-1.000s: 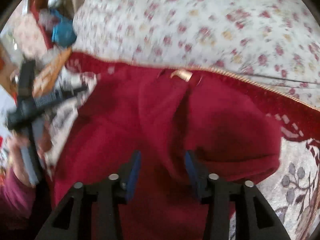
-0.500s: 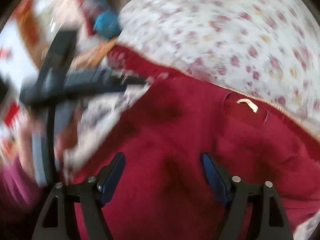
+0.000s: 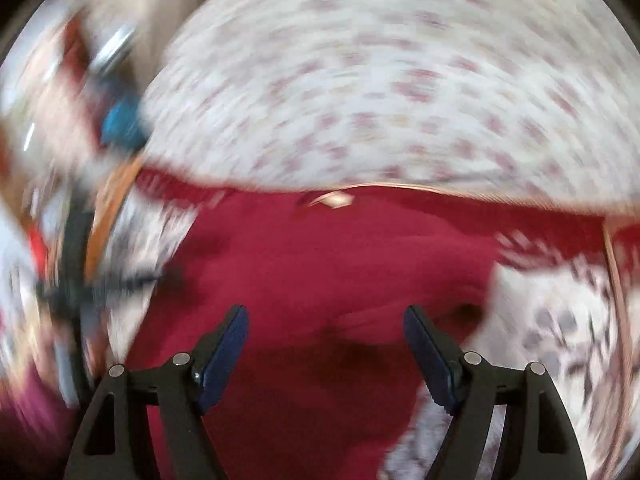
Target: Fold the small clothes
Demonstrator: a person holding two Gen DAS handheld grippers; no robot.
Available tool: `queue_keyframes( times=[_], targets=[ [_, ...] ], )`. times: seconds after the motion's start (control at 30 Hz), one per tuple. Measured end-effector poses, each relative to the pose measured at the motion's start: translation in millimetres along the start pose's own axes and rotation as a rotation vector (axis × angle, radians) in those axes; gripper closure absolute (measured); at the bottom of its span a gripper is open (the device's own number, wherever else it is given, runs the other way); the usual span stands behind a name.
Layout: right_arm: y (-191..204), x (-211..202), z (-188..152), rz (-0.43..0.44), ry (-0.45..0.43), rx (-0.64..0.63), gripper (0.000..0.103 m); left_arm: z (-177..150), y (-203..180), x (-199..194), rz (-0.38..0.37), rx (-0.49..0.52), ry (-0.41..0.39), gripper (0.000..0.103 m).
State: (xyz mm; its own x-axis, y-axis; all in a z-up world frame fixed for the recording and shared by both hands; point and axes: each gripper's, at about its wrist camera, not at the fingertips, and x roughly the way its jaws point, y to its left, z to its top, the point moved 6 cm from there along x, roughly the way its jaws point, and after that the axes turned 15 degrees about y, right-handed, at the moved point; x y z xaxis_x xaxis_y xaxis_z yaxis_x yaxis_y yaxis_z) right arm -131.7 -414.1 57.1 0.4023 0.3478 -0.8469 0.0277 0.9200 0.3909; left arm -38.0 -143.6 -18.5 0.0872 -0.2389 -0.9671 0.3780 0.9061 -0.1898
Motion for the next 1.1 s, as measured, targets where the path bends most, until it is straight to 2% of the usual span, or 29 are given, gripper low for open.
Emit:
queue_keyframes(
  times=[0.03, 0.07, 0.13, 0.17, 0.2, 0.27, 0.37, 0.4, 0.5, 0.6, 0.67, 0.77, 0.8, 0.87, 0.9, 0.93, 0.97, 1.03, 1.07, 1.1],
  targets=[
    [-16, -3, 3, 0.013, -0.005, 0.062, 0.026, -2, -5, 4, 0.008, 0.014, 0.008, 0.053],
    [-29, -6, 6, 0.015, -0.013, 0.106, 0.026, -2, -9, 5, 0.028, 0.020, 0.011, 0.068],
    [-53, -11, 6, -0.047, -0.026, 0.151, 0.026, 0, -11, -3, 0.041, 0.004, -0.012, 0.085],
    [-62, -11, 5, -0.095, -0.017, 0.162, 0.026, 4, -12, -11, -0.001, -0.006, -0.023, 0.092],
    [-71, -11, 4, -0.140, 0.003, 0.175, 0.026, 9, -14, -19, -0.034, -0.012, -0.030, 0.092],
    [-83, -10, 1, -0.146, 0.034, 0.200, 0.026, 23, -18, -45, -0.052, -0.011, -0.086, 0.097],
    [-83, -5, -4, -0.085, 0.077, 0.194, 0.026, 50, -21, -89, -0.048, -0.005, -0.181, 0.097],
    [-79, -1, -5, -0.091, 0.094, 0.172, 0.026, 60, -20, -104, -0.040, -0.009, -0.214, 0.097],
    [-70, 16, -9, -0.189, 0.152, 0.093, 0.026, 84, -16, -141, 0.011, -0.016, -0.312, 0.097],
    [-71, 31, -6, -0.234, 0.158, 0.083, 0.026, 95, -4, -159, 0.016, -0.037, -0.346, 0.097],
    [-72, 32, -2, -0.228, 0.132, 0.087, 0.029, 98, 4, -160, 0.020, -0.053, -0.343, 0.097],
    [-75, 33, 11, -0.238, 0.072, 0.102, 0.046, 100, 12, -147, 0.021, -0.066, -0.305, 0.097],
    [-78, 37, 13, -0.279, 0.078, 0.104, 0.057, 99, 12, -141, 0.013, -0.066, -0.288, 0.097],
    [-80, 43, 13, -0.301, 0.096, 0.111, 0.064, 98, 14, -120, 0.004, -0.074, -0.243, 0.097],
    [-81, 45, 13, -0.282, 0.096, 0.114, 0.081, 95, 13, -112, 0.007, -0.076, -0.230, 0.097],
    [-80, 44, 11, -0.281, 0.103, 0.112, 0.094, 94, 13, -101, 0.013, -0.081, -0.211, 0.097],
    [-79, 40, 9, -0.303, 0.108, 0.098, 0.094, 93, 14, -88, 0.019, -0.087, -0.189, 0.094],
    [-79, 30, 4, -0.340, 0.098, 0.079, 0.094, 93, 17, -61, 0.048, -0.102, -0.145, 0.080],
    [-82, 29, -1, -0.339, 0.110, 0.090, 0.094, 94, 17, -50, 0.061, -0.106, -0.124, 0.069],
    [-87, 32, -6, -0.340, 0.136, 0.101, 0.094, 95, 18, -37, 0.068, -0.112, -0.099, 0.066]
  ],
)
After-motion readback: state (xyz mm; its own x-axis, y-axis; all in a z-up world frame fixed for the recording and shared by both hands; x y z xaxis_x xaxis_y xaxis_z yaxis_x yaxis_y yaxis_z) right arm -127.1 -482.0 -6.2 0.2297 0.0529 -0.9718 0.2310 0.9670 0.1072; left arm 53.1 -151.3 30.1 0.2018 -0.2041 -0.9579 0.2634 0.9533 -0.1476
